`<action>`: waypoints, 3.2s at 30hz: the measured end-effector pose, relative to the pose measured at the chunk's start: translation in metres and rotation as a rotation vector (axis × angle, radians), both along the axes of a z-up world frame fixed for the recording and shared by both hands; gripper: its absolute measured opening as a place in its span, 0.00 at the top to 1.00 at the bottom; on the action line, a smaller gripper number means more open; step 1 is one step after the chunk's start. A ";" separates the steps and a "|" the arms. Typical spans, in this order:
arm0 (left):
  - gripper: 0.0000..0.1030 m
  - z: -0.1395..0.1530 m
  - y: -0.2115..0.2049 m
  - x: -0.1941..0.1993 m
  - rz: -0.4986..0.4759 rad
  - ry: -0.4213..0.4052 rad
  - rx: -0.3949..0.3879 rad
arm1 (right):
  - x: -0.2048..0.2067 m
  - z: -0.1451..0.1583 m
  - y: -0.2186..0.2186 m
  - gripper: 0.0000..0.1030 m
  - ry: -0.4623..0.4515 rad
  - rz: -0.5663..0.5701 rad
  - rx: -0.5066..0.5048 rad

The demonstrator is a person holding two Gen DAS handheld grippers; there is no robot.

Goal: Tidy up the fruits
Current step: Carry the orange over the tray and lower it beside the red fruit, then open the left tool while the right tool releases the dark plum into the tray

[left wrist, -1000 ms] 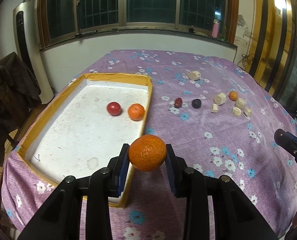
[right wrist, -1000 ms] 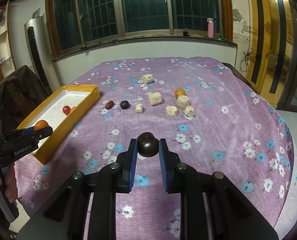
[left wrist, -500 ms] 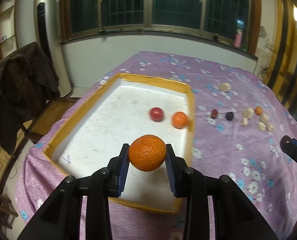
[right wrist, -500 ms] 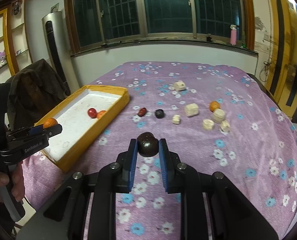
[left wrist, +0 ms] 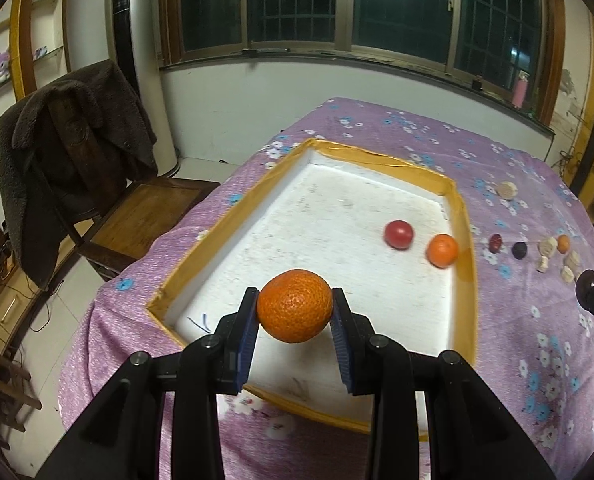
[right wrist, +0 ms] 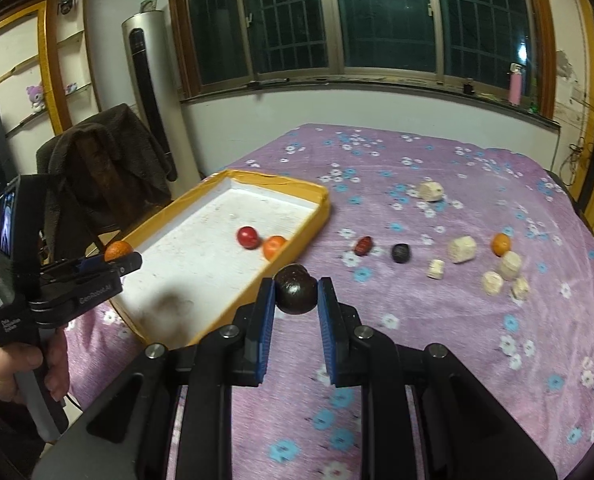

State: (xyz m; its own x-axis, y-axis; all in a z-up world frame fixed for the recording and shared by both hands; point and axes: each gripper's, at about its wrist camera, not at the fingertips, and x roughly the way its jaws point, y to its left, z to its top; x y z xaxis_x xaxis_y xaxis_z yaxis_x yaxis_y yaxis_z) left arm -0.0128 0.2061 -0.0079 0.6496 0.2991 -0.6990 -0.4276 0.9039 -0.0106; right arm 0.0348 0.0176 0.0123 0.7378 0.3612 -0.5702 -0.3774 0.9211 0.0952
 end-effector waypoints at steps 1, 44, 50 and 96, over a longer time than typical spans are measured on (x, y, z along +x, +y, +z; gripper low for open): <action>0.67 -0.001 0.004 0.000 0.006 0.002 -0.002 | 0.002 0.000 0.005 0.77 0.002 0.007 0.001; 0.67 -0.026 0.051 0.030 0.071 0.099 -0.010 | 0.083 -0.049 0.120 0.77 0.137 0.163 -0.060; 0.67 -0.028 0.055 0.031 0.073 0.099 -0.019 | 0.086 -0.049 0.121 0.77 0.133 0.154 -0.070; 0.21 0.023 0.019 -0.009 0.095 -0.096 -0.064 | 0.040 -0.031 0.026 0.16 0.062 -0.030 -0.064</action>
